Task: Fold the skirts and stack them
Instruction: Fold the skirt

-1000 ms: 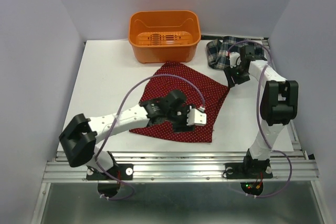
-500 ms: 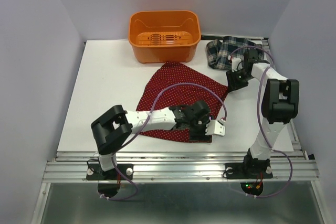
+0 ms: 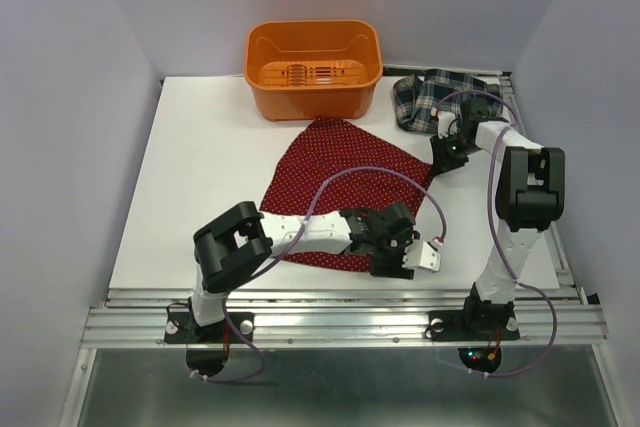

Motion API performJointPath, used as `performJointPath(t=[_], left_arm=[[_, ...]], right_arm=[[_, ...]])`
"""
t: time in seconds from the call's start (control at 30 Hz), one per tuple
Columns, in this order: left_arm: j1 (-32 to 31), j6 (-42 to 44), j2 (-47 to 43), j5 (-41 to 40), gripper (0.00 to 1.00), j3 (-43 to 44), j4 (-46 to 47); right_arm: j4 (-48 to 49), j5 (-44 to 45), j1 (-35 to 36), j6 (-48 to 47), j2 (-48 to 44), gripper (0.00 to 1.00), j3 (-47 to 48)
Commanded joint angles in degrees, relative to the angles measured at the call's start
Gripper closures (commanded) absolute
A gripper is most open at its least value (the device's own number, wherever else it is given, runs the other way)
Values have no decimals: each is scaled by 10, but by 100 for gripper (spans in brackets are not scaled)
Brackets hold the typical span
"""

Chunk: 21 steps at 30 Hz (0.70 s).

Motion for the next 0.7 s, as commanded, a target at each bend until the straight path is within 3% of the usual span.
performJointPath(t=[0.0, 0.1, 0.2, 0.3, 0.33, 0.67], left_arm=[[-15, 2, 9, 5, 35, 38, 2], [-18, -3, 25, 2, 40, 45, 0], [-18, -3, 37, -11, 56, 47, 0], [-18, 11, 30, -6, 92, 34, -10], [-18, 12, 25, -3, 98, 30, -14], [-26, 43, -19, 60, 100, -4, -78]], right_arm=[[28, -2, 1, -6, 15, 73, 10], [35, 4, 1, -8, 14, 75, 6], [41, 9, 1, -11, 13, 76, 5], [48, 14, 1, -13, 16, 76, 6], [53, 16, 1, -14, 16, 76, 7], [75, 36, 1, -27, 35, 77, 25]])
